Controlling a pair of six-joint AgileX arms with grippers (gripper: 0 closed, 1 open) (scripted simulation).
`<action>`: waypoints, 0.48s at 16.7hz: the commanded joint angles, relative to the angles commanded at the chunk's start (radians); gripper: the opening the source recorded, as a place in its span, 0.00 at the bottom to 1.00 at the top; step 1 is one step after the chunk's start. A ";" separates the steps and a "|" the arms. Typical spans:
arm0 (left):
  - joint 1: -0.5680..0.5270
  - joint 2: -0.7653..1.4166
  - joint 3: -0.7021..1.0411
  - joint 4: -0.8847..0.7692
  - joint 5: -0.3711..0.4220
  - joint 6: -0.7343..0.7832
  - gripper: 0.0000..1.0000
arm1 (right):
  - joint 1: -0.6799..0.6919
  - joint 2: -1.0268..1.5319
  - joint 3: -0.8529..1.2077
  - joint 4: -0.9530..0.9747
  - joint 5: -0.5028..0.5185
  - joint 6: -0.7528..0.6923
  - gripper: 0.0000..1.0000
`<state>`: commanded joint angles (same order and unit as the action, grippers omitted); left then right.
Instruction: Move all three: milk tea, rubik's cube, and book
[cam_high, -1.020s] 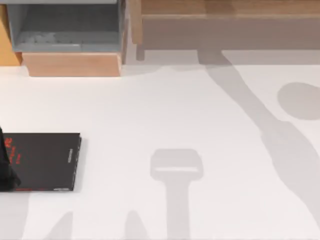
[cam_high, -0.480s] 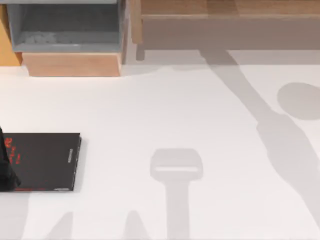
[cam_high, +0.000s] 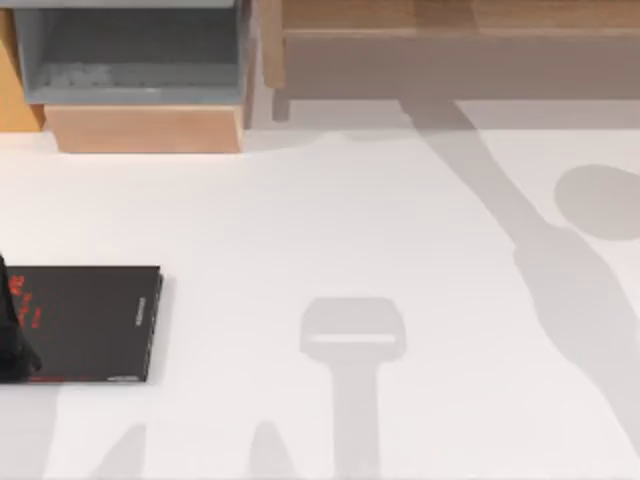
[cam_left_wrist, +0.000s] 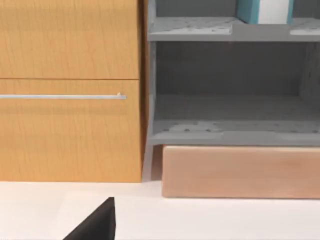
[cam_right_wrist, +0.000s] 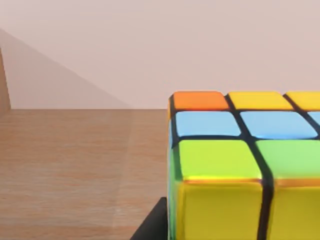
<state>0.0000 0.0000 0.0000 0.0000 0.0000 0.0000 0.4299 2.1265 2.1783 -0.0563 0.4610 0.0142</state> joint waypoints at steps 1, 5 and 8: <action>0.000 0.000 0.000 0.000 0.000 0.000 1.00 | 0.000 0.000 0.000 0.000 0.000 0.000 0.53; 0.000 0.000 0.000 0.000 0.000 0.000 1.00 | 0.000 0.000 0.000 0.000 0.000 0.000 0.83; 0.000 0.000 0.000 0.000 0.000 0.000 1.00 | 0.000 0.000 0.000 0.000 0.000 0.000 1.00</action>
<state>0.0000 0.0000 0.0000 0.0000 0.0000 0.0000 0.4299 2.1265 2.1783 -0.0563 0.4610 0.0142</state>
